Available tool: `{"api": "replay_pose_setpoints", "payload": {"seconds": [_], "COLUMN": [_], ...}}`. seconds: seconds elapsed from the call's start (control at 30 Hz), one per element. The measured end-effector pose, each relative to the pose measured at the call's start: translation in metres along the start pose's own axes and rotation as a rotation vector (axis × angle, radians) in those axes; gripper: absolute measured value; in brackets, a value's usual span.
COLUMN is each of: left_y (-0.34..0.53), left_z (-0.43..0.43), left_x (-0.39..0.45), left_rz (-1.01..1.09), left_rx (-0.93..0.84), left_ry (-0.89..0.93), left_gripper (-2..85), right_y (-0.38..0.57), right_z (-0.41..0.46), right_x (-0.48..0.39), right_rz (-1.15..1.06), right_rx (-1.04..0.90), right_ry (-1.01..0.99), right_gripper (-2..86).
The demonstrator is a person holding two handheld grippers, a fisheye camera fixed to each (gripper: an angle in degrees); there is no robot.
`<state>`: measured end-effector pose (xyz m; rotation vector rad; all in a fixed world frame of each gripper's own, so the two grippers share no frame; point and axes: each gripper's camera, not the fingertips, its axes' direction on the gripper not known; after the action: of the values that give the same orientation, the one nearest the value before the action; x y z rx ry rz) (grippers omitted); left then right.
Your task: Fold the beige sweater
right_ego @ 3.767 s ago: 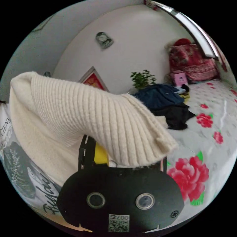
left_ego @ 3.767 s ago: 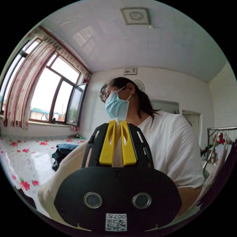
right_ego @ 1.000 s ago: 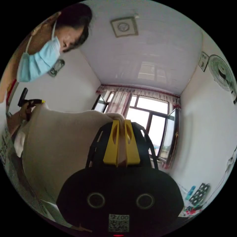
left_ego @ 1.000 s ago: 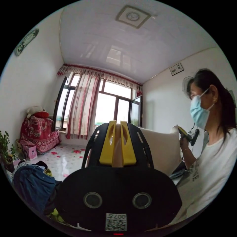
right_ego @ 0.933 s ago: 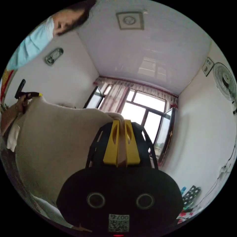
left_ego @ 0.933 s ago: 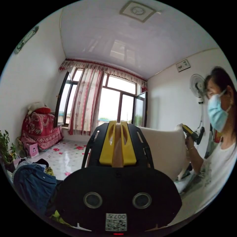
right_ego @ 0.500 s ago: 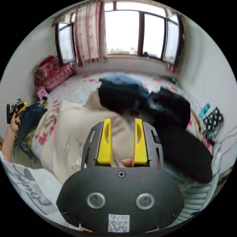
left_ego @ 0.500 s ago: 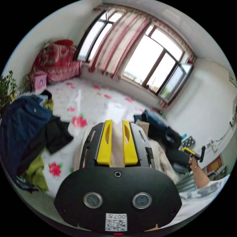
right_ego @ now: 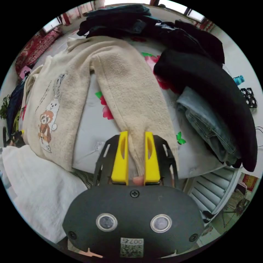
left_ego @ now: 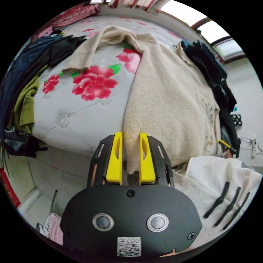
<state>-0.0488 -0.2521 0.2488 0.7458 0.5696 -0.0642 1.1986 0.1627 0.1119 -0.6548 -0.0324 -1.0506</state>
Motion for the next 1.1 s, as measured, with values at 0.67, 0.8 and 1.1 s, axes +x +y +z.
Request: {"api": "replay_pose_setpoints", "payload": {"seconds": [0.67,0.8,1.1], "left_y": [0.015,0.021,0.002], "left_z": [-0.064,-0.048,-0.016], "left_x": [-0.007,-0.008,0.027], "left_rz": [0.026,0.065,0.226], "left_rx": [0.087,0.008,-0.173], "left_ry": [0.108,0.141,-0.024], "left_gripper": [6.6,9.6,2.0], "right_y": [0.007,0.028,0.004], "right_z": [-0.130,-0.076,0.009], "right_x": [0.058,0.009,-0.083], "right_rz": [0.194,0.013,-0.167], "right_rx": [0.347,0.226,-0.113], "right_ry": [0.201,-0.221,-0.472], "right_gripper": [5.9,7.5,6.8]}}
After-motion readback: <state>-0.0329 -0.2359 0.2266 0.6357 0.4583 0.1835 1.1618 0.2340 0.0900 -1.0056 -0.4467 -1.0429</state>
